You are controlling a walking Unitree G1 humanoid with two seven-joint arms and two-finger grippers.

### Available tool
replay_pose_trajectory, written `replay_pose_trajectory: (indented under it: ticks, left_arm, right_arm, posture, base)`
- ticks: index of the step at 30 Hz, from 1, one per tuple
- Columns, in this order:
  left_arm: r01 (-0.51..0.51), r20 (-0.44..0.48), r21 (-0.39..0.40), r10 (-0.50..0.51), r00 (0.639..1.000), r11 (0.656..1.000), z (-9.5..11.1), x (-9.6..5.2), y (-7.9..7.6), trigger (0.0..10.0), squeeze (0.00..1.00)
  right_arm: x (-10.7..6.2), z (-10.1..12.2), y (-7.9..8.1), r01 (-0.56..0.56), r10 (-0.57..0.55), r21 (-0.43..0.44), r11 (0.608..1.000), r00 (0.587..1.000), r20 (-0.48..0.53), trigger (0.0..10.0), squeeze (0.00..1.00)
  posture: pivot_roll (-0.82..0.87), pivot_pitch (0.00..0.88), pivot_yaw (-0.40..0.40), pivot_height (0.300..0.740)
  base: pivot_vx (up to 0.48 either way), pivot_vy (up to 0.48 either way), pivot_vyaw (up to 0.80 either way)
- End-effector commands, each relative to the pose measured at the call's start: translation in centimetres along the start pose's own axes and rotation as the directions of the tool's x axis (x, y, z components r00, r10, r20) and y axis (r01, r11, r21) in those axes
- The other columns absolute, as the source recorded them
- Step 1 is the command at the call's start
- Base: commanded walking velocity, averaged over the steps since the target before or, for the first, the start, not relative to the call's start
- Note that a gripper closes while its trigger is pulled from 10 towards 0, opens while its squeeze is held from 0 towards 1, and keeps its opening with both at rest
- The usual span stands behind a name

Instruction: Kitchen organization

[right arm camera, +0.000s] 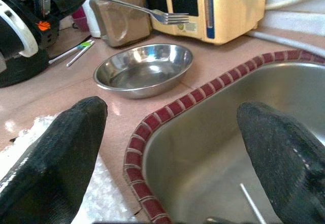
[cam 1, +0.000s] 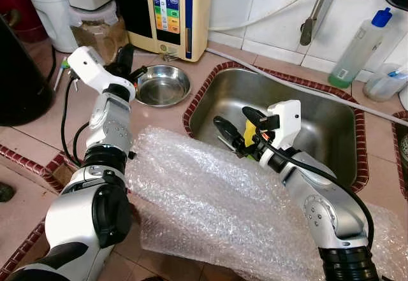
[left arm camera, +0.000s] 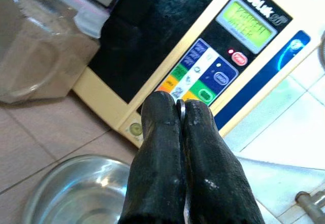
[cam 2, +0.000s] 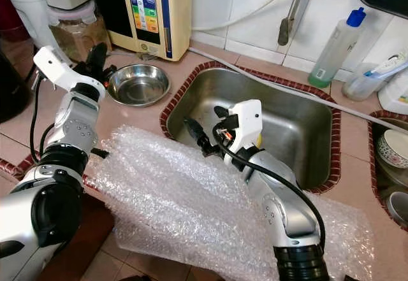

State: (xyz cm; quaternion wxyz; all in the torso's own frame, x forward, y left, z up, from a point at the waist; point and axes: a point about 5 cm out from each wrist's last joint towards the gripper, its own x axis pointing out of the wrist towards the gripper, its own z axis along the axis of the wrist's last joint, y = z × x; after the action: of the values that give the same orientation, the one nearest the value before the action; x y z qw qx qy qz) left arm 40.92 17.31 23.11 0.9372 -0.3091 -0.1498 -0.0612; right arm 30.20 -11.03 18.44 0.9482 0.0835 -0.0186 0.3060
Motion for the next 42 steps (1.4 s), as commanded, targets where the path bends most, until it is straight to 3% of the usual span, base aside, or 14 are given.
replay_pose_trajectory:
  ticks: [1, 5, 6, 7, 17, 20, 22, 26, 35, 42]
  left_arm:
    - [0.074, 0.024, 0.016, -0.074, 0.997, 0.997, 1.1, 0.8, -1.6, 0.0, 0.00]
    - [0.137, 0.012, 0.015, -0.137, 0.991, 0.991, 1.1, 0.9, -2.3, 0.0, 0.00]
    - [0.288, -0.039, -0.008, -0.288, 0.957, 0.958, 0.6, 0.6, -3.5, 0.0, 0.00]
    - [0.331, -0.051, -0.013, -0.331, 0.942, 0.943, 0.4, 0.5, -3.9, 0.0, 0.00]
    - [0.557, -0.171, 0.050, -0.543, 0.822, 0.829, -0.3, -0.3, -6.1, 0.0, 0.00]
    - [0.625, -0.224, 0.077, -0.598, 0.770, 0.777, -0.9, -1.0, -6.8, 0.0, 0.00]
    - [0.675, -0.267, 0.091, -0.635, 0.725, 0.732, -1.5, -1.6, -7.4, 0.0, 0.00]
    - [0.699, -0.291, 0.088, -0.652, 0.700, 0.710, -2.0, -2.2, -7.8, 0.0, 0.00]
    - [0.777, -0.361, 0.052, -0.714, 0.600, 0.627, -4.3, -4.5, -9.7, 0.0, 0.00]
    - [0.812, -0.375, 0.011, -0.750, 0.544, 0.583, -5.5, -5.9, -11.4, 0.0, 0.00]
  right_arm:
    - [-0.1, 0.5, -0.6, 0.027, -0.027, -0.026, 0.999, 0.999, 0.020, 10.0, 0.00]
    - [-0.1, 0.6, -0.8, 0.037, -0.036, -0.033, 0.999, 0.999, 0.025, 10.0, 0.00]
    - [-0.1, 0.7, -0.9, 0.041, -0.039, -0.049, 0.998, 0.999, 0.032, 10.0, 0.00]
    - [-0.1, 0.7, -0.9, 0.043, -0.041, -0.056, 0.997, 0.999, 0.034, 10.0, 0.00]
    - [-0.2, 1.3, -1.5, 0.058, -0.050, -0.149, 0.987, 0.997, 0.060, 10.0, 0.00]
    - [-0.1, 1.7, -1.8, 0.066, -0.053, -0.222, 0.973, 0.997, 0.064, 10.0, 0.00]
    - [0.0, 2.4, -2.5, 0.119, -0.092, -0.327, 0.937, 0.991, 0.096, 10.0, 0.00]
    - [0.1, 2.9, -3.1, 0.178, -0.135, -0.367, 0.913, 0.981, 0.140, 10.0, 0.00]
    - [0.5, 2.8, -3.9, 0.237, -0.179, -0.453, 0.860, 0.969, 0.169, 10.0, 0.00]
    - [1.8, 1.7, -3.1, 0.142, -0.101, -0.474, 0.869, 0.989, 0.110, 10.0, 0.00]
  posture:
    - [-0.03, 0.103, -0.010, 0.740]
    - [-0.03, 0.104, -0.010, 0.740]
    - [-0.03, 0.100, -0.011, 0.740]
    - [-0.03, 0.097, -0.010, 0.740]
    - [-0.03, 0.098, -0.016, 0.740]
    - [-0.03, 0.097, -0.018, 0.740]
    - [-0.03, 0.097, -0.020, 0.740]
    - [-0.03, 0.098, -0.023, 0.740]
    - [-0.03, 0.104, -0.023, 0.740]
    - [-0.03, 0.105, -0.020, 0.740]
  base:
    - [0.000, 0.000, 0.00]
    - [0.000, 0.000, 0.00]
    - [0.000, 0.000, 0.00]
    - [0.000, 0.000, 0.00]
    - [0.000, 0.000, 0.00]
    - [0.000, 0.000, 0.00]
    - [0.000, 0.000, 0.00]
    - [0.000, 0.000, 0.00]
    - [0.000, 0.000, 0.00]
    - [0.000, 0.000, 0.00]
